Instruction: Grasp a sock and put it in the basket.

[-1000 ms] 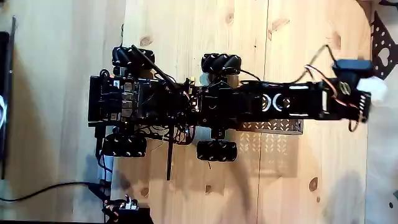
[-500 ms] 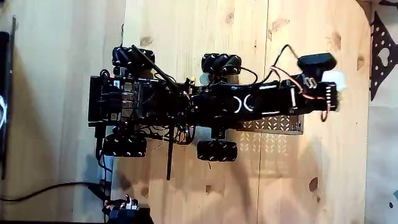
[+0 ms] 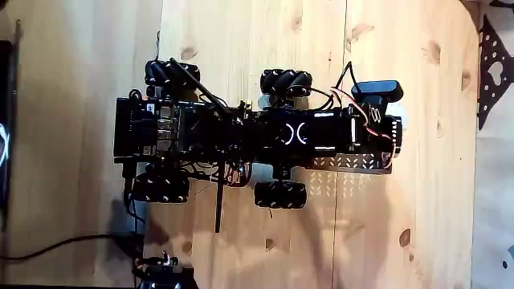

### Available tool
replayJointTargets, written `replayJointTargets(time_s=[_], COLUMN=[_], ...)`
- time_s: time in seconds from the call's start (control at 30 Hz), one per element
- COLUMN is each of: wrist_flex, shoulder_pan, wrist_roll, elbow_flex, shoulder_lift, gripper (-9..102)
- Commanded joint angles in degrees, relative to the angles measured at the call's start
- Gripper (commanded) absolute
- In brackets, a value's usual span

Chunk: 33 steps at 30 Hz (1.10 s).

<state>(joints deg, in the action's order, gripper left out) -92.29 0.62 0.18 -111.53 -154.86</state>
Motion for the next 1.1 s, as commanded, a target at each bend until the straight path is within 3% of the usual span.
replayJointTargets(time_s=[0.0, 0.37, 0.67, 0.83, 0.9, 0.97, 1.07], wrist_flex=[-0.7, 2.0, 11.1, 14.9, 16.3, 18.1, 20.0], shoulder_pan=[2.0, 8.1, 10.6, 11.5, 12.4, 14.1, 14.6], wrist_roll=[1.1, -1.2, -4.7, -7.7, -9.8, -9.9, -9.9], elbow_flex=[-1.0, -14.2, -25.6, -33.3, -36.4, -38.8, -39.5], shoulder_lift=[-0.6, -8.4, -9.0, -12.0, -12.9, -14.2, -14.7], gripper=[0, 0, 0, 8, 17, 34, 39])
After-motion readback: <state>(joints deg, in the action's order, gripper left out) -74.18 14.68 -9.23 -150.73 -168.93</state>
